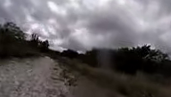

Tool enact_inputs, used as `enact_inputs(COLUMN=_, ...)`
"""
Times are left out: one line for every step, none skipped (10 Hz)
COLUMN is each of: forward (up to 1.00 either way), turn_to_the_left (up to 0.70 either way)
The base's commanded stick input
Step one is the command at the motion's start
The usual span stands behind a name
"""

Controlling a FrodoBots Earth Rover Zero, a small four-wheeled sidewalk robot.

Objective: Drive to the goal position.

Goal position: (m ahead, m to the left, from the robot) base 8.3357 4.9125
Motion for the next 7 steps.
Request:
enact_inputs(forward=0.69, turn_to_the_left=0.01)
enact_inputs(forward=0.69, turn_to_the_left=0.01)
enact_inputs(forward=0.69, turn_to_the_left=0.01)
enact_inputs(forward=0.69, turn_to_the_left=0.01)
enact_inputs(forward=0.69, turn_to_the_left=0.01)
enact_inputs(forward=0.69, turn_to_the_left=0.01)
enact_inputs(forward=0.69, turn_to_the_left=0.01)
